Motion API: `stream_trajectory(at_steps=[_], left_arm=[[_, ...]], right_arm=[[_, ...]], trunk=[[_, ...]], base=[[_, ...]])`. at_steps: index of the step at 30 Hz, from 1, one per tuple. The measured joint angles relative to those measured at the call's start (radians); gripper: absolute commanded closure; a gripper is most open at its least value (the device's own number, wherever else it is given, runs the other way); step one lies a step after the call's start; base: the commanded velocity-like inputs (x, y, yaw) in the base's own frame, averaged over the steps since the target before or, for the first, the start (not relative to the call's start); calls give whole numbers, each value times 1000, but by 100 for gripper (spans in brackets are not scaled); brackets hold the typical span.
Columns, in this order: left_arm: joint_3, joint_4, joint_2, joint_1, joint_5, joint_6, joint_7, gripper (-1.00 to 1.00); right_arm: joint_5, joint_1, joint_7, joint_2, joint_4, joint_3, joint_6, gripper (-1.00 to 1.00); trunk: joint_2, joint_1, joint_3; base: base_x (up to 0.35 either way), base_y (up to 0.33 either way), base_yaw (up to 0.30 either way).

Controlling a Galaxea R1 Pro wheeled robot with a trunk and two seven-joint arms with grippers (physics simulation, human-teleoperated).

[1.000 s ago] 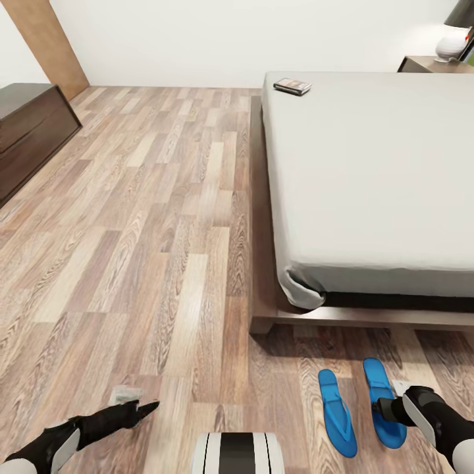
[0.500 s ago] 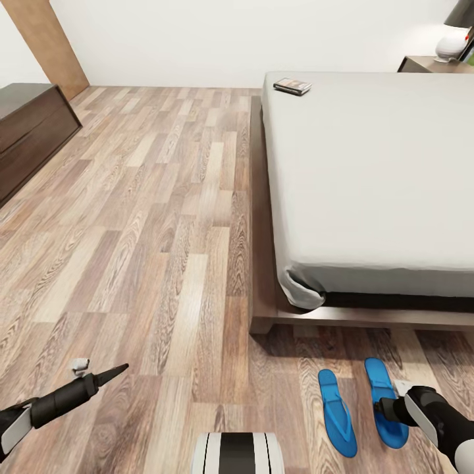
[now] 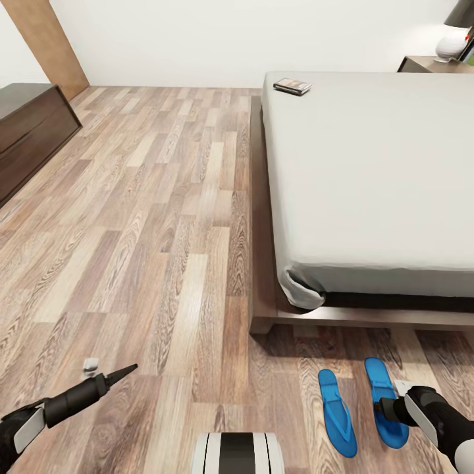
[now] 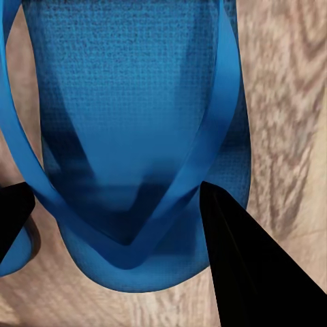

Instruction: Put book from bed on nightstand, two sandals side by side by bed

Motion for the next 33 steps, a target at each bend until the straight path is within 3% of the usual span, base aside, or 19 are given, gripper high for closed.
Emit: stream_trajectory(at_steps=[5,12,23,33], left_arm=[[0,0,-15,0,0,0,4,-100],[-2,0,-17,0,-1,0,44,-100],[-2,-1,-18,0,-2,0,50,-100],[-2,0,-18,0,0,0,50,-100]], right_arm=[[-1,0,1,0,0,1,0,100],[0,0,0,0,0,1,0,100],[-1,0,-1,4,-1,2,-3,100],[2,0,0,8,1,5,-35,100]], trunk=[[0,0,0],[-2,3,-27],[-4,8,-70],[-4,8,-70]], base=[[0,0,0],[0,0,0],[0,0,0],[0,0,0]])
